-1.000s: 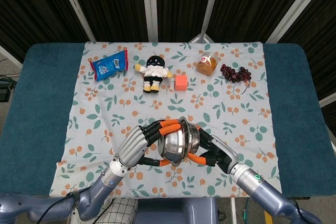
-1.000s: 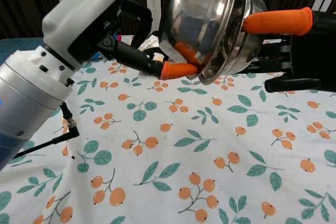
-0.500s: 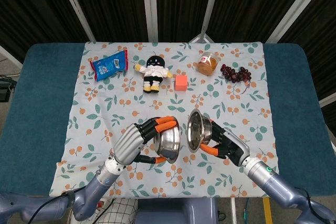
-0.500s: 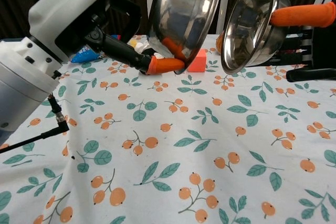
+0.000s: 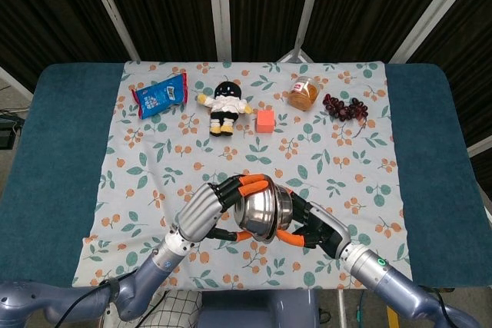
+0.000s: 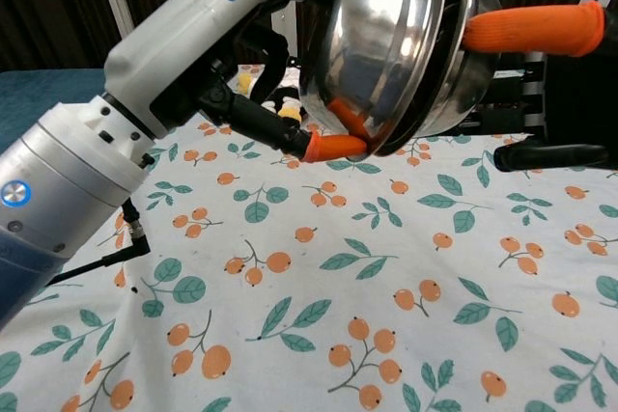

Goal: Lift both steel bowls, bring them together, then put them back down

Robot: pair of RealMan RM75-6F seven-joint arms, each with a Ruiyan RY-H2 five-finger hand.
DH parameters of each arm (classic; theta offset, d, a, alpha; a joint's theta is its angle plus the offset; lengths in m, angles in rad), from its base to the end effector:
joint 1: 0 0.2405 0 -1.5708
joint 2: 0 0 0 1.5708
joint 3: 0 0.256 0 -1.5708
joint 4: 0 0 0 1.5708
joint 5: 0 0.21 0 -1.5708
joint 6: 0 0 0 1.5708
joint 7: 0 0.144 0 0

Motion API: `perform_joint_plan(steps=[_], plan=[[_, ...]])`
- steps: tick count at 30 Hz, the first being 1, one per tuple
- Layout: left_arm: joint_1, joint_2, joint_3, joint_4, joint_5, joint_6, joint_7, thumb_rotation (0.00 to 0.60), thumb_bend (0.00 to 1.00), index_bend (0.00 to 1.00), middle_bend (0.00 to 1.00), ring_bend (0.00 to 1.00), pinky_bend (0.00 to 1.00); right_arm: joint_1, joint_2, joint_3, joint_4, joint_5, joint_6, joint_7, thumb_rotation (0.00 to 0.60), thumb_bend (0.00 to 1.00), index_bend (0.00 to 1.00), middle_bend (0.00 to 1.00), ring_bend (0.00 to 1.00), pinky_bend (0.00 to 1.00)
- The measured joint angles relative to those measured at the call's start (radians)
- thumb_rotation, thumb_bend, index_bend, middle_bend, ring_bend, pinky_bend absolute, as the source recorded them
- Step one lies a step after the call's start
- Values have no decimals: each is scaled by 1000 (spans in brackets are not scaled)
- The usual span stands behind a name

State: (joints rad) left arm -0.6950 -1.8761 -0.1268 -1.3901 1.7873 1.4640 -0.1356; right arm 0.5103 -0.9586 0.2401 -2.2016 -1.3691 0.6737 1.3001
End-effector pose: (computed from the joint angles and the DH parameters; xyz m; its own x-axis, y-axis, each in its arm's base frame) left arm -0.0399 0.2512 -0.0376 -0.1755 0.1543 0.9723 0.6099 -0.7583 0.2304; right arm -0.1056 -0.2310 0.0883 -0.7976 -0.5812 0.1612 -0.4851 0.4592 -0.7442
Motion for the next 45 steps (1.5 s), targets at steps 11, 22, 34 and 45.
perform_joint_plan(steps=[11, 22, 34, 45], plan=[[-13, -26, 5, 15, 13, 9, -7, 600, 497, 581, 713, 608, 777, 4, -5, -13, -10, 20, 10, -29, 600, 399, 1000, 981, 988, 1000], [14, 66, 24, -92, 15, 26, 10, 600, 495, 581, 711, 608, 777, -17, 40, -4, 48, 0, 50, -11, 600, 399, 1000, 981, 988, 1000], [89, 310, 68, -406, -143, -86, 321, 600, 498, 566, 698, 608, 776, -62, -64, -37, 215, -43, 284, -675, 600, 400, 1000, 981, 988, 1000], [128, 398, 97, -452, -462, -262, 605, 600, 498, 545, 673, 584, 735, -103, -370, -132, 723, -207, 553, -1508, 600, 400, 988, 959, 936, 1000]])
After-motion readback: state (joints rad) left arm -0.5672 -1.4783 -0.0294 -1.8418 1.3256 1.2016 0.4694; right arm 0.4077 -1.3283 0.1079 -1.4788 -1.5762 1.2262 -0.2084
